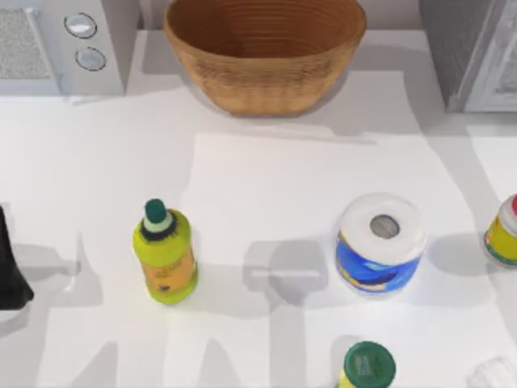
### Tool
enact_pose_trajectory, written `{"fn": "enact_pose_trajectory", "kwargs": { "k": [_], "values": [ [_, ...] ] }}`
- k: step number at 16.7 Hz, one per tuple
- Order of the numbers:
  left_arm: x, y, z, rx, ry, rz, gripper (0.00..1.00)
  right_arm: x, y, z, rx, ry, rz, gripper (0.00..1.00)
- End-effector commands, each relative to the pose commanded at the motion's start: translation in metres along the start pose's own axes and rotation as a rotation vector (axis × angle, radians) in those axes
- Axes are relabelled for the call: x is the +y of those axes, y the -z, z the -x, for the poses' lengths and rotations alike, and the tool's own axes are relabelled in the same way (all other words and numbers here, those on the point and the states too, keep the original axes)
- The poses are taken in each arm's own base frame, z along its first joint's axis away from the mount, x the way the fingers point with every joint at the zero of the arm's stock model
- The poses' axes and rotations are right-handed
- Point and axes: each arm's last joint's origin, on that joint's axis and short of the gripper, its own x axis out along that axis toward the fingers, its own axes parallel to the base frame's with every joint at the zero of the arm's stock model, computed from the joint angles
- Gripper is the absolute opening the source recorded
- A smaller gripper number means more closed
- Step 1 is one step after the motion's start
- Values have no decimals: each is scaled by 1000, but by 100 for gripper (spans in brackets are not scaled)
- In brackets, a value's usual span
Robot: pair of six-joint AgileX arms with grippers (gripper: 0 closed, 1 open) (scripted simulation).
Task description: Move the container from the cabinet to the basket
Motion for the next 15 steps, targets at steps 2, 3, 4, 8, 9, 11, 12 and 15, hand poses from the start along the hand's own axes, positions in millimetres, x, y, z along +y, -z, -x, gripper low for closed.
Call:
{"fn": "enact_pose_trajectory", "kwargs": {
  "k": [2,3,4,8,9,11,12,15],
  "values": [
    [0,0,0,0,0,0,100,1,0,-14,0,0,0,100],
    [0,0,0,0,0,0,100,1,0,-21,0,0,0,100],
    [0,0,0,0,0,0,100,0,0,-27,0,0,0,100],
    [0,0,0,0,0,0,100,0,2,-42,0,0,0,100],
    [0,0,0,0,0,0,100,0,2,-42,0,0,0,100],
    [0,0,0,0,0,0,100,0,2,-42,0,0,0,100],
    [0,0,0,0,0,0,100,0,2,-42,0,0,0,92],
    [0,0,0,0,0,0,100,0,2,-42,0,0,0,70]
  ]
}}
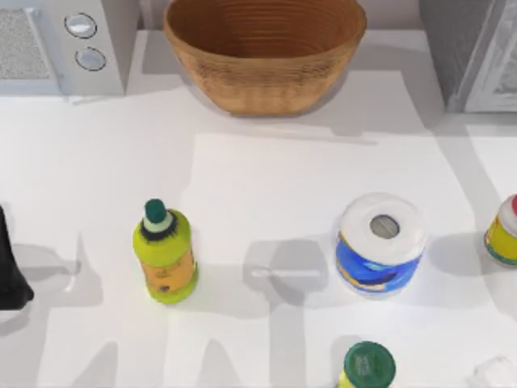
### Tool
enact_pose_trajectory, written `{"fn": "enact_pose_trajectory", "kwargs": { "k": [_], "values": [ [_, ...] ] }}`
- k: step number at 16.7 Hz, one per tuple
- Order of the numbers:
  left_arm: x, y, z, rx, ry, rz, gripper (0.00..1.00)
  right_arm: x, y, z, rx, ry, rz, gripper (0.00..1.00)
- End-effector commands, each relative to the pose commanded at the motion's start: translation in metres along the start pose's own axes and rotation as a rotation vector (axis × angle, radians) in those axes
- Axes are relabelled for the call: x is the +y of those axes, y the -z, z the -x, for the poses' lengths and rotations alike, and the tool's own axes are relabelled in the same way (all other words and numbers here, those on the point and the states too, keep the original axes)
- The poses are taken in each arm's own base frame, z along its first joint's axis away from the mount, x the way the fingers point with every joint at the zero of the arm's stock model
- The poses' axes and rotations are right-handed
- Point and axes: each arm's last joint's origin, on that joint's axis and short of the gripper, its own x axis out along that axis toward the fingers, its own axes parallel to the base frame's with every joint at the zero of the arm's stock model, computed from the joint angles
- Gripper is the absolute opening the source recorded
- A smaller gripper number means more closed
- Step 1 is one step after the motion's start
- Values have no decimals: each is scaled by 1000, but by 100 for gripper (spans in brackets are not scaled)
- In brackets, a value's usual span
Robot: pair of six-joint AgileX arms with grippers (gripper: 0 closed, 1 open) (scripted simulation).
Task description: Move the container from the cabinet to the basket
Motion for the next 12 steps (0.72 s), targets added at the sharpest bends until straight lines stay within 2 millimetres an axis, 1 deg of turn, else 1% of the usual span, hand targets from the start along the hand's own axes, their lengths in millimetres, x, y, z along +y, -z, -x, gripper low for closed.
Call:
{"fn": "enact_pose_trajectory", "kwargs": {
  "k": [9,10,12],
  "values": [
    [0,0,0,0,0,0,100,0,0,0,0,0,0,2],
    [0,0,0,0,0,0,100,0,0,0,0,0,0,0],
    [0,0,0,0,0,0,100,0,0,0,0,0,0,0]
  ]
}}
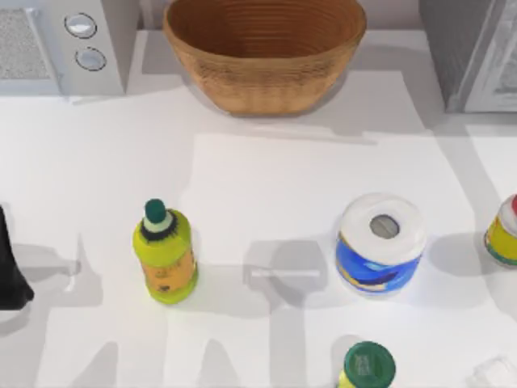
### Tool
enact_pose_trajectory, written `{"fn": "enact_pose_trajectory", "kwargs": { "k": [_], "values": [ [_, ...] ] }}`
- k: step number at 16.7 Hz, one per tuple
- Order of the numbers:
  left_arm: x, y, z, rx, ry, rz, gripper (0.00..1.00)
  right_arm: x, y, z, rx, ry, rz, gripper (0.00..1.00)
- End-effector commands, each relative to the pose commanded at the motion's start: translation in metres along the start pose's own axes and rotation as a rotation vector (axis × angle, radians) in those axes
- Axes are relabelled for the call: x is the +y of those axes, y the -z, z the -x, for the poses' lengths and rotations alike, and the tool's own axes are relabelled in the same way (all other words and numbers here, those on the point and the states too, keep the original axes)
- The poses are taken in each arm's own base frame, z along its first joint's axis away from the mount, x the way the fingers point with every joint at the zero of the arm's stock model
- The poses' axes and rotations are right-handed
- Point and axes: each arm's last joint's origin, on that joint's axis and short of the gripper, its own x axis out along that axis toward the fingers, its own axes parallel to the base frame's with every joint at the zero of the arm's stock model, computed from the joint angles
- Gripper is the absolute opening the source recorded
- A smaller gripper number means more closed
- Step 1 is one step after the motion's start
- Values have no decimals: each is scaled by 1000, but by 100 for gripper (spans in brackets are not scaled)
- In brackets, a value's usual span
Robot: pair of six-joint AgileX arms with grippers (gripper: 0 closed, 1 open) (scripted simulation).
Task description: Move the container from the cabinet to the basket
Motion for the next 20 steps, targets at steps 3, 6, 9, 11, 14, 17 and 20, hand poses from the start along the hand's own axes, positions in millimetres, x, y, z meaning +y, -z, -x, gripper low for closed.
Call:
{"fn": "enact_pose_trajectory", "kwargs": {
  "k": [3,6,9,11,14,17,20],
  "values": [
    [0,0,0,0,0,0,100,0,0,0,0,0,0,0],
    [0,0,0,0,0,0,100,1,0,1,0,-2,-1,0],
    [0,0,0,0,0,0,100,6,-5,14,17,-2,3,0],
    [0,0,0,0,0,0,100,11,-16,40,22,-2,5,0],
    [0,0,0,0,0,0,100,7,-44,97,-9,-2,-4,0],
    [0,0,0,0,0,0,100,1,-61,152,-24,-1,-10,0],
    [0,0,0,0,0,0,100,0,-62,179,-2,-2,-2,0]
  ]
}}
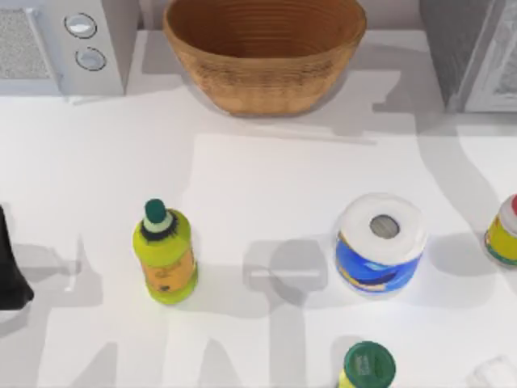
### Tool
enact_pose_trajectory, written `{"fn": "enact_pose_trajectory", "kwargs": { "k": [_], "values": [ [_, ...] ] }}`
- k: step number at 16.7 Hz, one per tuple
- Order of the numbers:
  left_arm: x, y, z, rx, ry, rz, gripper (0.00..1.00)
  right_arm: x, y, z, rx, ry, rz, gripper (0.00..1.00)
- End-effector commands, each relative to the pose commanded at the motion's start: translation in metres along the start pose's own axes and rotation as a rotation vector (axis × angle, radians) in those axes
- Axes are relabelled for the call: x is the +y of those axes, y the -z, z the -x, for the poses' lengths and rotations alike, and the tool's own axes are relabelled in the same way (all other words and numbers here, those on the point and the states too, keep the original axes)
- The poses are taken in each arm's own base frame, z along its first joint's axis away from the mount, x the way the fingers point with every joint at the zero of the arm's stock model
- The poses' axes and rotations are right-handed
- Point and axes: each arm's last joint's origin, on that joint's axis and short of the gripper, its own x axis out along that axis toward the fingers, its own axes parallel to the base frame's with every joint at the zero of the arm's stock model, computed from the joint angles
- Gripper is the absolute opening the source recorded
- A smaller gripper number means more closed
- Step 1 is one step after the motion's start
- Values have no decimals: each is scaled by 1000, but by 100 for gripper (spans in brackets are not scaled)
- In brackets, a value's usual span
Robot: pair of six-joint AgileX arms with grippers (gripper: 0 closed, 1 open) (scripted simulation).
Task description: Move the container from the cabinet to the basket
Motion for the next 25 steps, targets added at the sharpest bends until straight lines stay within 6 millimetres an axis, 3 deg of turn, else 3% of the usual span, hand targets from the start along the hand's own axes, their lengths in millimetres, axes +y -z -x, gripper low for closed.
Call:
{"fn": "enact_pose_trajectory", "kwargs": {
  "k": [5,9,12,14,16,18,25],
  "values": [
    [0,0,0,0,0,0,100,0,1,-1,5,2,0,0],
    [0,0,0,0,0,0,100,-12,2,14,-34,0,-13,0],
    [0,0,0,0,0,0,100,-27,15,35,-61,-1,-20,0],
    [0,0,0,0,0,0,100,-37,35,49,-61,-1,-17,0],
    [0,0,0,0,0,0,100,-45,68,61,-36,-1,-8,0],
    [0,0,0,0,0,0,100,-53,114,70,11,-2,5,0],
    [0,0,0,0,0,0,100,-73,306,99,140,-1,16,0]
  ]
}}
